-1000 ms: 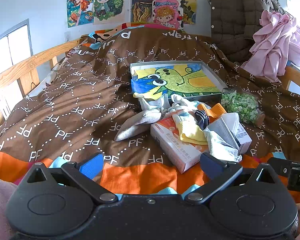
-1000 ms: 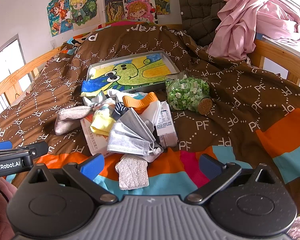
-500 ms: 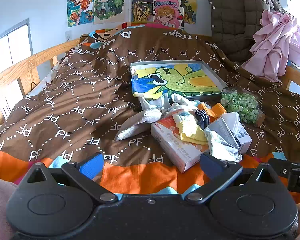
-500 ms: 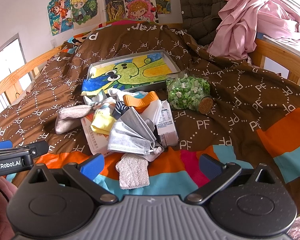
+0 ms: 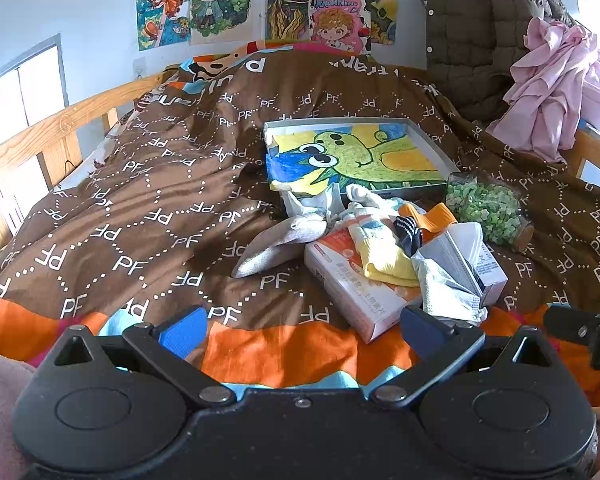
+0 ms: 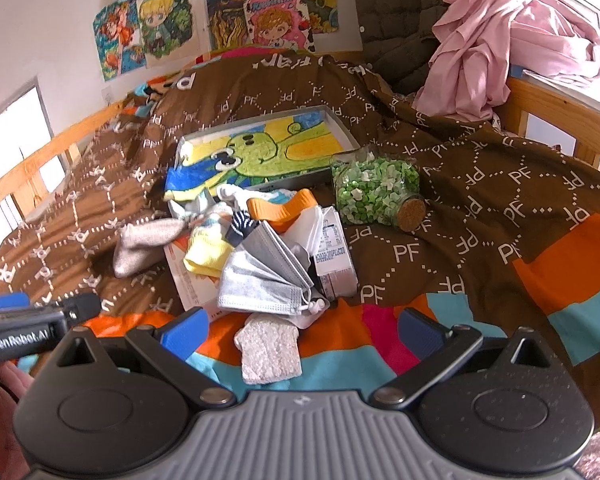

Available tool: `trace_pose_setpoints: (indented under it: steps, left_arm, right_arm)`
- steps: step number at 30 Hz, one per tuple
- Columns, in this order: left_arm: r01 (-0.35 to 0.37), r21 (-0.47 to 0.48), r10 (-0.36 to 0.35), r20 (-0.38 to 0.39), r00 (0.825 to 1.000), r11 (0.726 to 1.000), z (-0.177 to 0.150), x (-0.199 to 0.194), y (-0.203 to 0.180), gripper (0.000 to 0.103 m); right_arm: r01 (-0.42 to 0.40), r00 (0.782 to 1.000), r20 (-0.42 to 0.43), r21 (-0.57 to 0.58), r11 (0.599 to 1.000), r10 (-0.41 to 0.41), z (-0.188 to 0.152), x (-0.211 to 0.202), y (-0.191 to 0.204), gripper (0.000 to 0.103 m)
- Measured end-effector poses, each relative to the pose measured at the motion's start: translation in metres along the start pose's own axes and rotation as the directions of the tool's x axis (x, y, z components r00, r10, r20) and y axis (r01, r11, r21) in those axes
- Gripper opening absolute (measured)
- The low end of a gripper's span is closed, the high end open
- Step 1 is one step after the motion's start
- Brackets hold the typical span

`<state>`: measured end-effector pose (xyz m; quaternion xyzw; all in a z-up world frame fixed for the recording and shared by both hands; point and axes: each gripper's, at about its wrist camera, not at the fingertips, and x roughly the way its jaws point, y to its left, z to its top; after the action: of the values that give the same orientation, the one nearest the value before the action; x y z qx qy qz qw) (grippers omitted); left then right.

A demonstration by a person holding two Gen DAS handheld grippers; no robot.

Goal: Organize soft objects
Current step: 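Move both tools down toward the pile of soft items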

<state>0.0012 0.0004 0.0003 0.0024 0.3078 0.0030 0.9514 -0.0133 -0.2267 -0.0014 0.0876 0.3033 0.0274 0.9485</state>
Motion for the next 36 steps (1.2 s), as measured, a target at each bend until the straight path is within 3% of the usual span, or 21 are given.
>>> trace_pose_setpoints:
  steps: [7,10,15,21,25,29,32,36]
  left_arm:
    - [0.017,-0.031,-0.018,-0.056,0.998,0.999,0.008,0.009,0.006,0.102]
    - [0.0,-0.022,-0.001,-0.089,0.996,1.0,0.013,0.018,0.007,0.102]
    - [0.033,0.007,-0.032,-0.121,0.992,0.999,0.027,0.032,0.008,0.102]
    - [0.162,0.016,-0.157,-0.165,0.974,0.987,0.053,0.059,0.007,0.102]
    - [0.274,-0.019,-0.272,-0.221,0.937,0.961,0.064,0.087,-0.001,0.102]
    - [0.376,-0.061,-0.373,-0.342,0.862,0.925,0.076,0.128,-0.016,0.098]
    - [0.413,-0.074,-0.41,-0.357,0.839,0.908,0.081,0.149,-0.024,0.098]
    - [0.47,-0.136,-0.485,-0.369,0.793,0.872,0.077,0.169,-0.027,0.098]
  right_arm:
    - [-0.109,0.992,0.077,0.12,0.987,0.1,0.01,-0.014,-0.022,0.103]
    - [-0.151,0.988,-0.007,0.1,0.983,0.153,0.021,-0.003,-0.025,0.103]
    - [-0.124,0.987,-0.097,0.028,0.992,0.126,0.031,0.013,-0.022,0.103]
    - [-0.109,0.975,-0.193,0.002,0.994,0.107,0.03,0.046,-0.02,0.103]
    - [-0.129,0.96,-0.25,-0.005,0.992,0.124,0.03,0.072,-0.019,0.103]
    - [-0.151,0.936,-0.328,-0.051,0.987,0.127,0.036,0.101,-0.017,0.103]
    - [-0.191,0.914,-0.382,-0.104,0.976,0.138,0.034,0.119,-0.011,0.103]
    - [-0.205,0.897,-0.427,-0.171,0.964,0.116,0.024,0.135,0.0,0.103]
